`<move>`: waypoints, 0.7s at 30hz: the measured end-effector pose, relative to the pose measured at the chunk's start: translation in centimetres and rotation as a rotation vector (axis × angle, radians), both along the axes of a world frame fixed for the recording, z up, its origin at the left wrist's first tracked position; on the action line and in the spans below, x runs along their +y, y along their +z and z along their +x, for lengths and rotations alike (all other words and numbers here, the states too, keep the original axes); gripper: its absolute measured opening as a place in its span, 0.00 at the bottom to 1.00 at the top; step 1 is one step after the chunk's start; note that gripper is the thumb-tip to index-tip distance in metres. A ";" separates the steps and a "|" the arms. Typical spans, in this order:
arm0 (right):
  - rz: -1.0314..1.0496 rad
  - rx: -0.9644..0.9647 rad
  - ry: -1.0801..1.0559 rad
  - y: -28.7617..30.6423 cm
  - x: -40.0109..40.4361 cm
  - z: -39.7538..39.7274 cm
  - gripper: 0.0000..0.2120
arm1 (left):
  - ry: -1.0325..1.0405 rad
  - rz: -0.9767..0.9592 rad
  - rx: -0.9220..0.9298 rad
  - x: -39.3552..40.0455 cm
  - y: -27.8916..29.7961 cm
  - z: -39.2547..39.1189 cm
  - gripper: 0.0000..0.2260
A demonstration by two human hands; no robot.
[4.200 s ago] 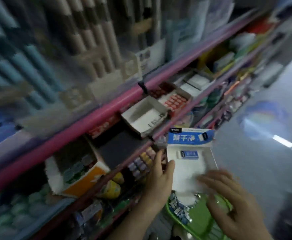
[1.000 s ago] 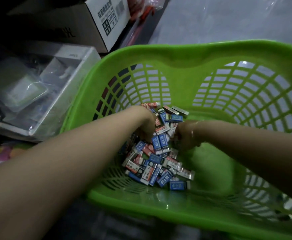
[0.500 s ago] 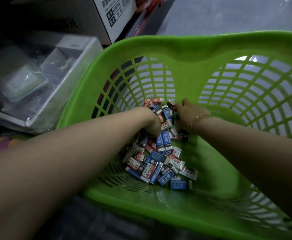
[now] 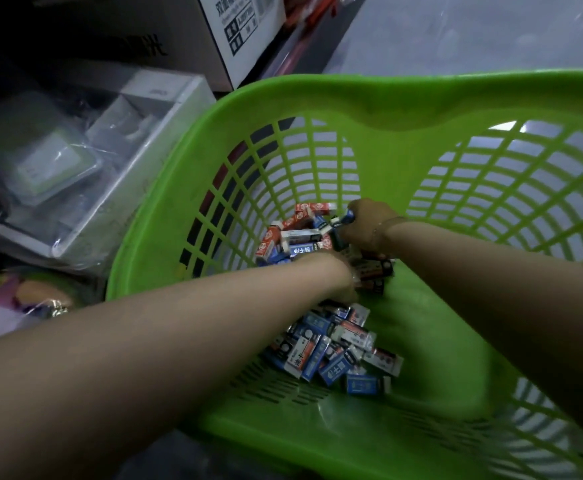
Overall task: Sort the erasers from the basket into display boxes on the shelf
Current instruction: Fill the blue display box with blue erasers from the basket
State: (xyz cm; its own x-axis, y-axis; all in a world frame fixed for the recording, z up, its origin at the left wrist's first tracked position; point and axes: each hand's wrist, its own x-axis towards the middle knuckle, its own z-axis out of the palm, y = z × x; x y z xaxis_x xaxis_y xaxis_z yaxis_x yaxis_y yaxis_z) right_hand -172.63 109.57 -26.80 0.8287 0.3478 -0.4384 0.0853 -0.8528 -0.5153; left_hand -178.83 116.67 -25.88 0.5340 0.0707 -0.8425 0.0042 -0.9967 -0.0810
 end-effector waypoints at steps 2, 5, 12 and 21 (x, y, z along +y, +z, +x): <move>-0.094 -0.051 -0.030 -0.4 1.0 -0.2 0.16 | -0.024 0.001 0.110 0.2 0.8 0.5 0.18; -0.204 -0.128 -0.018 -0.4 1.9 -0.4 0.17 | -0.019 -0.002 0.193 1.6 3.1 1.9 0.18; -0.252 -0.043 0.126 1.9 1.7 -0.5 0.15 | 0.187 -0.099 0.096 4.3 6.2 3.5 0.13; 0.376 0.170 -0.089 17.8 -11.4 -1.3 0.09 | 0.659 -0.855 -0.240 -3.4 13.3 0.6 0.08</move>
